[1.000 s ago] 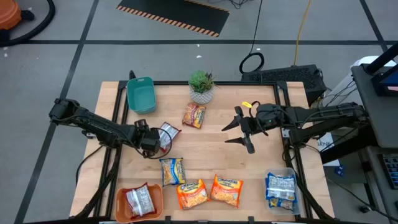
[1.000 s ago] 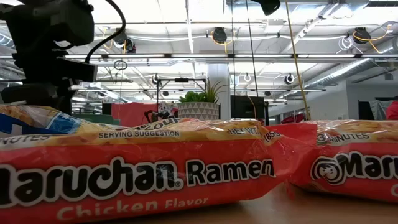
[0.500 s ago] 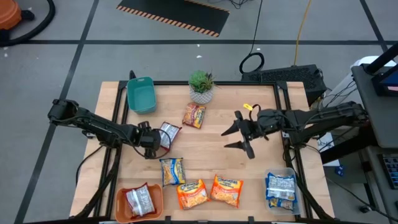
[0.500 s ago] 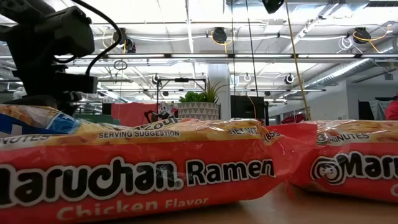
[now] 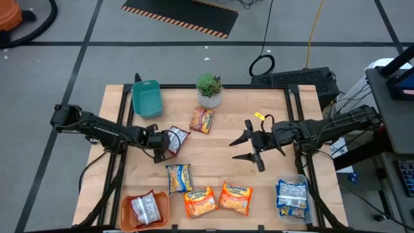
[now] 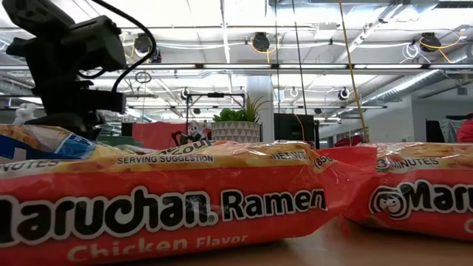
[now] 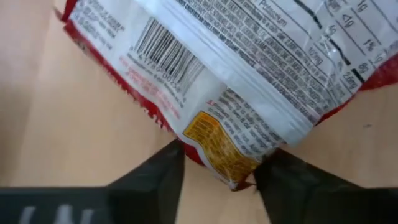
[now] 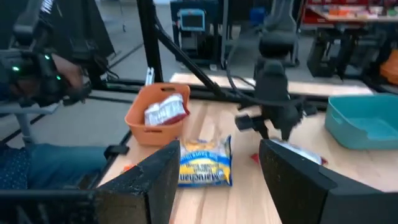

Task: Sort Maruchan noodles
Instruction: Put the left red noodle pack into the orange bin

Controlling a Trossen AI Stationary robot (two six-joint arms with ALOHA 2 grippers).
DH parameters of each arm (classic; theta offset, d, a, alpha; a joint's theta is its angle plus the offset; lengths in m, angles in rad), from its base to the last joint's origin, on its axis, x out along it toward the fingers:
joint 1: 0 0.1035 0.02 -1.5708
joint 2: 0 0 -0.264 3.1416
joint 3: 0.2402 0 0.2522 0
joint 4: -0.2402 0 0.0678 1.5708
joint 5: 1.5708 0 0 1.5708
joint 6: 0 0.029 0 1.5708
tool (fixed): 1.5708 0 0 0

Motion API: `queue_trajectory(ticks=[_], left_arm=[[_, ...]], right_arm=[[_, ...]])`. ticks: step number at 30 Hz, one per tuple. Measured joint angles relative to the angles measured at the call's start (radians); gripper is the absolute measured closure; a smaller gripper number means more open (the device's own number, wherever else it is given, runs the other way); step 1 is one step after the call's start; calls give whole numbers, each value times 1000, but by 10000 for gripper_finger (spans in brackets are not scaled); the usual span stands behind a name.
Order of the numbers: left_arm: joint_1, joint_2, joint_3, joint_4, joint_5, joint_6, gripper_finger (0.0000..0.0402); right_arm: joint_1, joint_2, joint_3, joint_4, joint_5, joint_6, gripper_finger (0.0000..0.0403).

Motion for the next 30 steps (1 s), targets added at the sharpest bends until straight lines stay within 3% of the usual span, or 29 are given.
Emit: queue_trajectory(ticks=[7, 11, 14, 18, 26, 30], left_arm=[[32, 2, 0, 41, -23, 88, 340], [40, 2, 41, 2, -34, 182, 390], [15, 2, 99, -24, -75, 273, 397], [-42, 0, 197, -32, -209, 398, 398], [-167, 0, 309, -30, -490, 562, 399], [-211, 0, 327, -24, -567, 628, 400]], right_arm=[[3, 15, 0, 86, 4, -75, 190], [3, 57, 0, 140, 62, -94, 190], [3, 128, 0, 250, 78, -64, 190], [3, 241, 8, 394, 77, -48, 190], [-36, 313, 100, 189, 85, 148, 190], [-55, 341, 83, 181, 85, 193, 190]])
